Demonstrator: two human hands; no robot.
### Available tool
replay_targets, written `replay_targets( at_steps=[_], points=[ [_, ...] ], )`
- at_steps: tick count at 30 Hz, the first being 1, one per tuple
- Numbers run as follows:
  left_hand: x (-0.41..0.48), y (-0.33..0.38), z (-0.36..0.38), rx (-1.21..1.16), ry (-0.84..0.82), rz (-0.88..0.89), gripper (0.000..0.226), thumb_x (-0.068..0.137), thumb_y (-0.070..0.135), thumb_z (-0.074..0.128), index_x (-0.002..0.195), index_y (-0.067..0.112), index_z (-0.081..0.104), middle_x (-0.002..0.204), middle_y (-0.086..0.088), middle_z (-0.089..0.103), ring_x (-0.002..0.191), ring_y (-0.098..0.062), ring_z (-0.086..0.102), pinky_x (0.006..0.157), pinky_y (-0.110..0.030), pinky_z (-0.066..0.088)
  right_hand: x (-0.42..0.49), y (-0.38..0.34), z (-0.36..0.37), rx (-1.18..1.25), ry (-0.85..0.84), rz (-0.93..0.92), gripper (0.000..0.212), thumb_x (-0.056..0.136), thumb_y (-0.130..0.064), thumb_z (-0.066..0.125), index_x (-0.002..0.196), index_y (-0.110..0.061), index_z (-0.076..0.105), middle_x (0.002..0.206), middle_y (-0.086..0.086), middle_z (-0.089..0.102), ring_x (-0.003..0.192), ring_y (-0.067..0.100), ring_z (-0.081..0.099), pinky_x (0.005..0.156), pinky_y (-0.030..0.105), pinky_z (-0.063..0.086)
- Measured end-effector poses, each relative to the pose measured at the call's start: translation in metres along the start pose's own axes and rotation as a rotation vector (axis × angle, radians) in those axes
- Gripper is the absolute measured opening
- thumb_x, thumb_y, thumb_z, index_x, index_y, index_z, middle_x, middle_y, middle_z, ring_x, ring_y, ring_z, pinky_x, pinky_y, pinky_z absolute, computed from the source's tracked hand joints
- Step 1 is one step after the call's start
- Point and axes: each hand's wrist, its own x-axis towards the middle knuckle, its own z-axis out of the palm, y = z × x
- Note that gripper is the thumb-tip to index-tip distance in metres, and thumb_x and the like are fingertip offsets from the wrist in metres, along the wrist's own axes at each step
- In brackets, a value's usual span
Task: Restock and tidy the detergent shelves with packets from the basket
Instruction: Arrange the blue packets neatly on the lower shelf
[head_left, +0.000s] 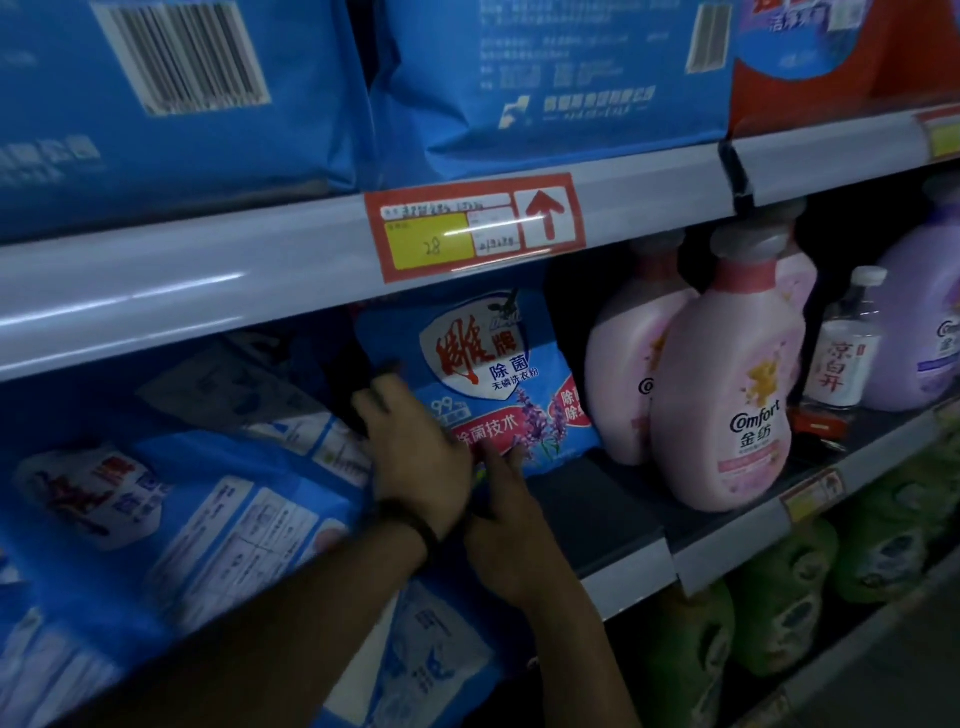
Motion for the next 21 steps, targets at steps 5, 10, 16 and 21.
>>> replay_targets(
  at_steps=[5, 10, 16, 21],
  points=[
    [-0.013, -0.007, -0.011, 0.446, -0.499, 0.405, 0.041, 0.097, 0.022, 0.057, 0.137, 0.030, 0.053, 0.141, 0.002, 0.048, 0.134, -0.023, 0.047, 0.109, -0.043, 0.048, 0.006, 0.012, 0.002, -0.020, 0.043, 0.005, 0.070, 0.093, -0.005, 0.057, 0.156, -0.031, 0.041, 0.160, 0.005, 0.047, 0.143, 0.016, 0.049, 0.120, 0.034, 0.044],
    [-0.026, -0.019, -0.011, 0.763, -0.622, 0.547, 0.069, 0.094, 0.028, 0.062, 0.158, 0.029, 0.035, 0.160, 0.000, 0.039, 0.146, -0.024, 0.037, 0.120, -0.045, 0.037, 0.010, 0.008, -0.009, 0.286, 0.380, 0.117, 0.035, 0.097, 0.005, 0.057, 0.112, -0.025, 0.067, 0.107, 0.000, 0.076, 0.102, 0.017, 0.073, 0.092, 0.036, 0.062],
    [-0.033, -0.024, -0.008, 1.118, -0.744, 0.603, 0.058, 0.104, 0.040, 0.044, 0.159, 0.026, 0.039, 0.175, -0.010, 0.005, 0.159, -0.035, 0.005, 0.126, -0.059, 0.010, 0.010, -0.002, -0.019, 0.758, 0.210, 0.335, 0.030, 0.103, 0.001, 0.055, 0.125, -0.017, 0.065, 0.107, 0.021, 0.076, 0.099, 0.035, 0.075, 0.089, 0.047, 0.062],
    [-0.025, -0.022, -0.001, 1.275, -0.844, 0.514, 0.072, 0.104, 0.051, 0.038, 0.166, 0.032, 0.007, 0.175, -0.007, -0.012, 0.159, -0.037, -0.014, 0.120, -0.073, -0.005, 0.023, -0.004, -0.009, 0.782, 0.072, 0.316, 0.046, 0.099, -0.004, 0.066, 0.141, -0.021, 0.058, 0.120, 0.016, 0.077, 0.112, 0.034, 0.075, 0.099, 0.053, 0.060]
  ],
)
